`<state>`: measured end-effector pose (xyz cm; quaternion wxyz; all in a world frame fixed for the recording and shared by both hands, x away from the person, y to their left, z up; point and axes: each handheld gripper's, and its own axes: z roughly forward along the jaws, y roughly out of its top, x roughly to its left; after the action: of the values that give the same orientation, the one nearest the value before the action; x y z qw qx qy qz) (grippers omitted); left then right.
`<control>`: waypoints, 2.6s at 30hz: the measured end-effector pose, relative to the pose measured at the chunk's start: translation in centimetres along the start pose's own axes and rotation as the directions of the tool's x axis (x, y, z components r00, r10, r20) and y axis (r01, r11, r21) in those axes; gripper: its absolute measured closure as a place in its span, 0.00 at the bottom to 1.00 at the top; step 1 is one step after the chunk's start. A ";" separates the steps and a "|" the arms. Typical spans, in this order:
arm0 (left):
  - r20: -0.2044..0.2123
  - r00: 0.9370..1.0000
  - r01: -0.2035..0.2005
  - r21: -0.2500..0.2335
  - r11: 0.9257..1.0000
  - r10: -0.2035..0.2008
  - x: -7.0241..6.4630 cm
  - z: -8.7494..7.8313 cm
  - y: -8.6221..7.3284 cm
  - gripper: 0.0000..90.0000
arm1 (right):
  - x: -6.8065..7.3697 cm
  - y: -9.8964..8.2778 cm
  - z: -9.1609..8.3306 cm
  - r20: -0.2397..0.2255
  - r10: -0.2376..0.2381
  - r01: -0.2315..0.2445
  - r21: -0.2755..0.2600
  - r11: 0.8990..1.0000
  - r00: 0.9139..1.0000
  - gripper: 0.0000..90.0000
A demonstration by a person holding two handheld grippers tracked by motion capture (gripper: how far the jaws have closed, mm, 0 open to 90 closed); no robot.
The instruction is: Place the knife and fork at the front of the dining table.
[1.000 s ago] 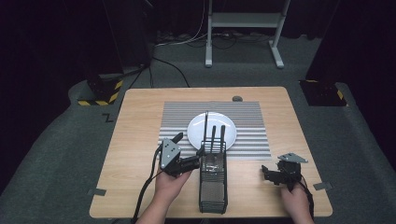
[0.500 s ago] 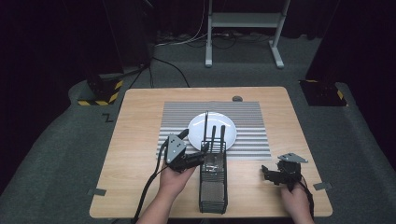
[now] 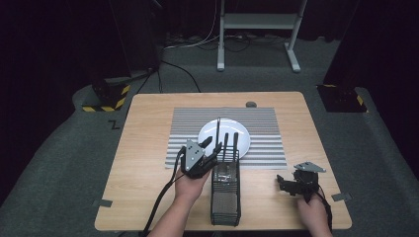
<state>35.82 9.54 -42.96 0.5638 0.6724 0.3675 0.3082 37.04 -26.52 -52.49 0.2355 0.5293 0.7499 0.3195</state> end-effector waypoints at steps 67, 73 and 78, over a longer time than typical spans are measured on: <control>-0.003 0.997 0.072 -0.218 0.973 -0.074 -2.5 -3.1 1.9 0.92 | 0.0 0.0 0.0 0.001 0.000 0.000 -0.003 1.000 1.000 0.12; 0.019 0.999 0.045 -0.277 0.960 -0.041 -2.9 -4.3 3.5 0.92 | 0.0 0.0 0.0 0.001 0.000 0.000 -0.002 1.000 1.000 0.12; 0.025 0.999 0.049 -0.325 0.945 -0.043 -2.9 -5.5 5.0 0.92 | 0.0 0.0 0.0 0.001 0.000 0.000 -0.002 1.000 1.000 0.12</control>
<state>30.40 9.55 -37.07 0.6771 0.5641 0.3224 0.3456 37.04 -26.52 -52.50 0.2364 0.5292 0.7495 0.3198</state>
